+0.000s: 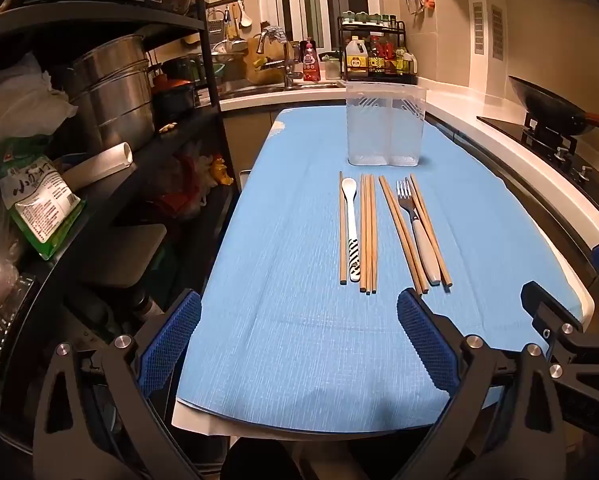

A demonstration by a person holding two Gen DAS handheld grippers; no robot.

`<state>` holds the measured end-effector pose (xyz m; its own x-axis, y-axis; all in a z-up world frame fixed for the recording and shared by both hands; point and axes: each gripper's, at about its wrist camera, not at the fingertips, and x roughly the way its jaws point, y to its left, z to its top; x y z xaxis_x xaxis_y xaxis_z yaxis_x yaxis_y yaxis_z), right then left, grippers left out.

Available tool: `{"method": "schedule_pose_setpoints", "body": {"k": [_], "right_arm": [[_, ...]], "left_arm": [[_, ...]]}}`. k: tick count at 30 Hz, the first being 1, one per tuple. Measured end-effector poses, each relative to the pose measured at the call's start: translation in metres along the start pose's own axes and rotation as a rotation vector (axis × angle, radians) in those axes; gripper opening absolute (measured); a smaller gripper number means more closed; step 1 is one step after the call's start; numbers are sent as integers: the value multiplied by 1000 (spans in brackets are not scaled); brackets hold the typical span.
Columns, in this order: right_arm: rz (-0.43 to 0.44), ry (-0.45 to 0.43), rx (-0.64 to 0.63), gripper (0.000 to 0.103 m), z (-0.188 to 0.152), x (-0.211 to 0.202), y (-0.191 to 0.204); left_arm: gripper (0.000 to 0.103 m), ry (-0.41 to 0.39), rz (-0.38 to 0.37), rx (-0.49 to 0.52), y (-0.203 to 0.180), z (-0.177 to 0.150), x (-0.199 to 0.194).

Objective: Organize utensils

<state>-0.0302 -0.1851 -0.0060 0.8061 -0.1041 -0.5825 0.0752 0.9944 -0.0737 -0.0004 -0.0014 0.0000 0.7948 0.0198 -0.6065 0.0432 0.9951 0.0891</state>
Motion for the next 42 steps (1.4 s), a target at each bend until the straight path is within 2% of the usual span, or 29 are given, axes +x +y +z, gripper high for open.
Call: {"method": "schedule_pose_setpoints", "body": {"k": [9,12,42], "right_arm": [[5,8,7,98,1,-3,-2],[6,6,8,98,0,-2,-3],[4,11,15,98,-3,0,0]], "left_arm": [[96,2,3,-24,1,1,1],[95,0,4,-4,-9,4,-2],[96,1,-8,1,0,1,0]]}}
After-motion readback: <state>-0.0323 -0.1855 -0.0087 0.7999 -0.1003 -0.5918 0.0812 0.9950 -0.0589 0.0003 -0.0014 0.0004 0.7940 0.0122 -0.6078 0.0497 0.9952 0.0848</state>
